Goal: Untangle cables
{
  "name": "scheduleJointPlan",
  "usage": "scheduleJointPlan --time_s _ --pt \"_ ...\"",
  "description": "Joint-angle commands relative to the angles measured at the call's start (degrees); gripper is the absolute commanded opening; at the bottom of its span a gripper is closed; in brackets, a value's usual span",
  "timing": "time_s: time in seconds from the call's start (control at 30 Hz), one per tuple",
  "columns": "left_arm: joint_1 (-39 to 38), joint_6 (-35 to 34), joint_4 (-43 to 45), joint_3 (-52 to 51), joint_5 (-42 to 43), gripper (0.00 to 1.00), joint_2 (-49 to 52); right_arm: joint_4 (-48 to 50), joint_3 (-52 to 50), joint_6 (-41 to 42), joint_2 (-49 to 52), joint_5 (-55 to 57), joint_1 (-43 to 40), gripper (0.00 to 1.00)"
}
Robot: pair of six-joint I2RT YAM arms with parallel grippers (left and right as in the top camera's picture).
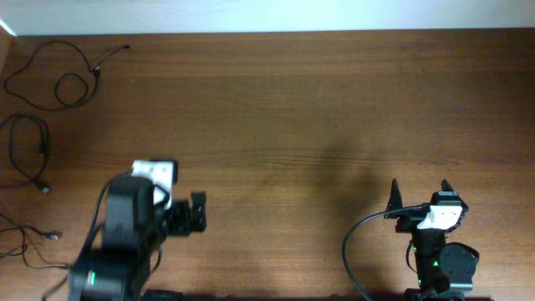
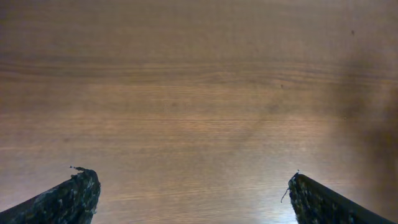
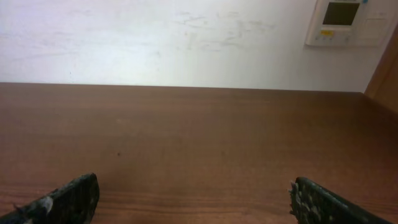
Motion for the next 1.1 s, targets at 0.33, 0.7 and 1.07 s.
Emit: scheduleJointPlan --time_s 0.33,0.7,1.07 --pt "1.2 12.6 26.3 -24.6 -2.6 0.99 -20.2 -0.4 -0.3 0.6 -0.6 0.6 0.3 0.98" --pt "6.7 12.6 48.8 -41.3 0.5 0.99 -31.4 -0.4 -0.3 0.6 -0.6 0.6 0.3 0.98" --pt "9.6 12.5 54.6 -49.5 0.6 0.99 -40.9 -0.4 -0.3 0.6 -0.6 0.6 0.3 0.98"
